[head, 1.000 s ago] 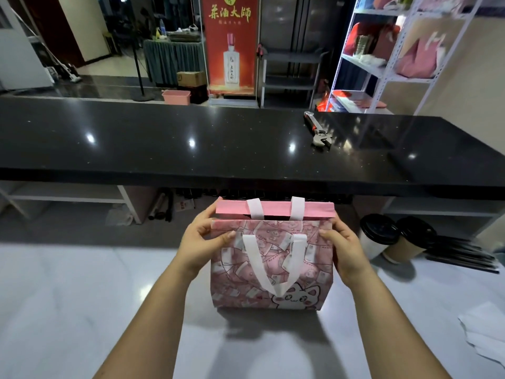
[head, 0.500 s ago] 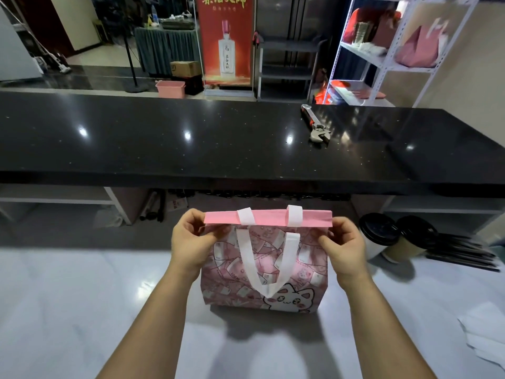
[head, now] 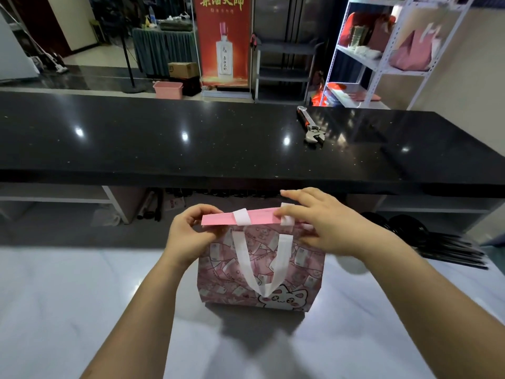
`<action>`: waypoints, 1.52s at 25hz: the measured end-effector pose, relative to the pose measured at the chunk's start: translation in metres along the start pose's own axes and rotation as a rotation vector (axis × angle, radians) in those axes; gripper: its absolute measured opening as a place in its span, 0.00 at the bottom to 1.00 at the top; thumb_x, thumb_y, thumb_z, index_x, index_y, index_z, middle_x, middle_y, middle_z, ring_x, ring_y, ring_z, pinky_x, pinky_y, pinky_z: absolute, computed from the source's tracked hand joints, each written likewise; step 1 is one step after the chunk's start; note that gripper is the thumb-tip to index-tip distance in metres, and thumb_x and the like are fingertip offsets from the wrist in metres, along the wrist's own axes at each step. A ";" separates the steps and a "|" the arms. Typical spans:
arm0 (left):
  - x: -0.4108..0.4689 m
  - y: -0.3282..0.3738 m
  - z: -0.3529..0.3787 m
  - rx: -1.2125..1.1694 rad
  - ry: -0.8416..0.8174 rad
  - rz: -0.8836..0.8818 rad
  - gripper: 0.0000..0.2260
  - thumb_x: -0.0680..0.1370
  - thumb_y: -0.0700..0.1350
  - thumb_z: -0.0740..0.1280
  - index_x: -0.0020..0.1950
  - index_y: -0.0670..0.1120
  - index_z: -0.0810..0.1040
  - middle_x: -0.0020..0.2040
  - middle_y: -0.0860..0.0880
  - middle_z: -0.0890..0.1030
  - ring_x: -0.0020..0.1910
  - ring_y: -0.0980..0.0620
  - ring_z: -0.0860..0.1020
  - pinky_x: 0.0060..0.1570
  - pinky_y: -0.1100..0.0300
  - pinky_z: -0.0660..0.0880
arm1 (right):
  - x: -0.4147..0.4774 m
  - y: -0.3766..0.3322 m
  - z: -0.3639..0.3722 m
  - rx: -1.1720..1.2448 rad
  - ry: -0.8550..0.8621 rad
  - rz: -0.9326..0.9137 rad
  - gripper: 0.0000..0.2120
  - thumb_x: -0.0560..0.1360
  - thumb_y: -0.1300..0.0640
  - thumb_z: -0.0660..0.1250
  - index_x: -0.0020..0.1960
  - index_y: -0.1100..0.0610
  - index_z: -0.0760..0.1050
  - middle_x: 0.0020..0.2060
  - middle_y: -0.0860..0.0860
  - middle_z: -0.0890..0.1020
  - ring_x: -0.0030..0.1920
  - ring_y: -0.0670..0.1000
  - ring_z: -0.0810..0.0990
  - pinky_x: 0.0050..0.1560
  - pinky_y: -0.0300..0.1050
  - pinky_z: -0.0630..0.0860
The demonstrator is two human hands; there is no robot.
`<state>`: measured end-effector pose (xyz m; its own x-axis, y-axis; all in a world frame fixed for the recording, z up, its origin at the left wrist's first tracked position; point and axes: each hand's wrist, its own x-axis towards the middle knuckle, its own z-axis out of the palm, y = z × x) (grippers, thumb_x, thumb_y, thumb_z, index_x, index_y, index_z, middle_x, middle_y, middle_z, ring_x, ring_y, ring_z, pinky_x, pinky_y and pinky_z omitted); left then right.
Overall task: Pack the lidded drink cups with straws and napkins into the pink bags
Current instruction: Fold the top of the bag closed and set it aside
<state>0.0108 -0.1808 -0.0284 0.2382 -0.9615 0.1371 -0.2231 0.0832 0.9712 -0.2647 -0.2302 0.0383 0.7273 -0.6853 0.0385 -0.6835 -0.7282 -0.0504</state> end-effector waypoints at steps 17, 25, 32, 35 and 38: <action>-0.006 -0.005 0.005 0.050 0.031 0.004 0.16 0.67 0.28 0.73 0.41 0.50 0.83 0.40 0.52 0.84 0.43 0.52 0.81 0.46 0.52 0.81 | 0.030 0.043 -0.018 1.290 -0.113 0.216 0.15 0.72 0.50 0.69 0.49 0.61 0.75 0.60 0.57 0.79 0.61 0.56 0.75 0.66 0.58 0.70; -0.012 -0.006 0.012 0.002 0.107 -0.013 0.15 0.70 0.29 0.72 0.42 0.51 0.82 0.42 0.52 0.83 0.44 0.52 0.81 0.41 0.63 0.79 | -0.062 0.015 0.066 1.525 0.685 0.291 0.20 0.59 0.40 0.79 0.42 0.53 0.82 0.60 0.53 0.80 0.64 0.57 0.75 0.68 0.58 0.68; -0.014 -0.006 0.013 -0.066 0.121 -0.048 0.15 0.71 0.29 0.71 0.41 0.50 0.82 0.41 0.50 0.83 0.42 0.53 0.82 0.41 0.61 0.80 | -0.075 0.001 0.099 1.408 0.331 0.450 0.28 0.56 0.45 0.82 0.53 0.52 0.81 0.73 0.39 0.63 0.70 0.45 0.69 0.67 0.51 0.70; -0.014 -0.004 0.011 -0.077 0.118 -0.064 0.14 0.71 0.29 0.71 0.42 0.49 0.82 0.41 0.50 0.83 0.40 0.56 0.82 0.38 0.66 0.78 | -0.056 -0.011 0.104 1.489 0.630 0.519 0.07 0.72 0.64 0.71 0.49 0.62 0.80 0.67 0.48 0.74 0.60 0.45 0.78 0.59 0.45 0.77; -0.011 -0.004 0.009 -0.101 0.125 -0.085 0.14 0.71 0.28 0.70 0.41 0.48 0.82 0.41 0.49 0.83 0.42 0.53 0.81 0.37 0.66 0.78 | -0.036 -0.020 0.108 1.406 0.849 0.628 0.11 0.74 0.71 0.66 0.49 0.57 0.80 0.51 0.54 0.82 0.51 0.48 0.81 0.56 0.49 0.78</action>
<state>0.0003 -0.1726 -0.0358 0.3692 -0.9266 0.0707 -0.1028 0.0349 0.9941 -0.2705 -0.1897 -0.0701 -0.1450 -0.9825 0.1167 0.0779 -0.1289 -0.9886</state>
